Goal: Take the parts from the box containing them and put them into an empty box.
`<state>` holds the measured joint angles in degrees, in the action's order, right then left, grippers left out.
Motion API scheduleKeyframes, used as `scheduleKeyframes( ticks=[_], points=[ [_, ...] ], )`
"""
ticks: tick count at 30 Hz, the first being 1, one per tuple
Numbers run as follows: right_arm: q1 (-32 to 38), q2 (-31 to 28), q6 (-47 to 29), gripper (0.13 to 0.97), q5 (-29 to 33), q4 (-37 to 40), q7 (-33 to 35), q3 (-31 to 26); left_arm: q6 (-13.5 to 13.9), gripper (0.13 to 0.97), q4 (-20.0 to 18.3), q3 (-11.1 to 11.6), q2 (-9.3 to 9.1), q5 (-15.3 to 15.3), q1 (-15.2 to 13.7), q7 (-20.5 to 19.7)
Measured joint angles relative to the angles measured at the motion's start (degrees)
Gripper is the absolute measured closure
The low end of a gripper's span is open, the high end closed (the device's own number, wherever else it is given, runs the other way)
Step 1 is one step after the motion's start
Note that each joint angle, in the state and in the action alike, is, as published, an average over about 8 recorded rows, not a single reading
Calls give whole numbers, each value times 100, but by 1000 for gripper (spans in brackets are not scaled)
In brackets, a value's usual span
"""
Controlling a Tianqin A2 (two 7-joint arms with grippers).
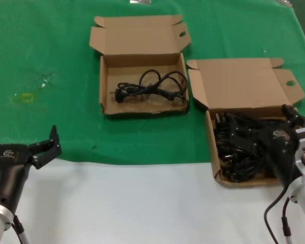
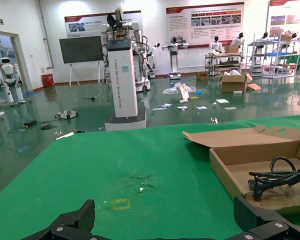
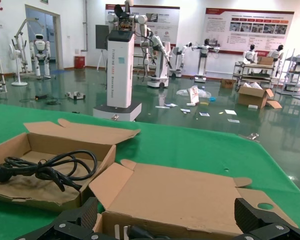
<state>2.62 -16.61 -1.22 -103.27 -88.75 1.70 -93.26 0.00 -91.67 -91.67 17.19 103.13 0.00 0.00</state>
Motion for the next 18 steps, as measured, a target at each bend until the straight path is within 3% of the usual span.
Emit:
scheduleKeyframes(
  ticks=[18],
  points=[
    [0,0,0,129,0,0,0,0,0,132,0,0,0,0,0,0]
  ],
)
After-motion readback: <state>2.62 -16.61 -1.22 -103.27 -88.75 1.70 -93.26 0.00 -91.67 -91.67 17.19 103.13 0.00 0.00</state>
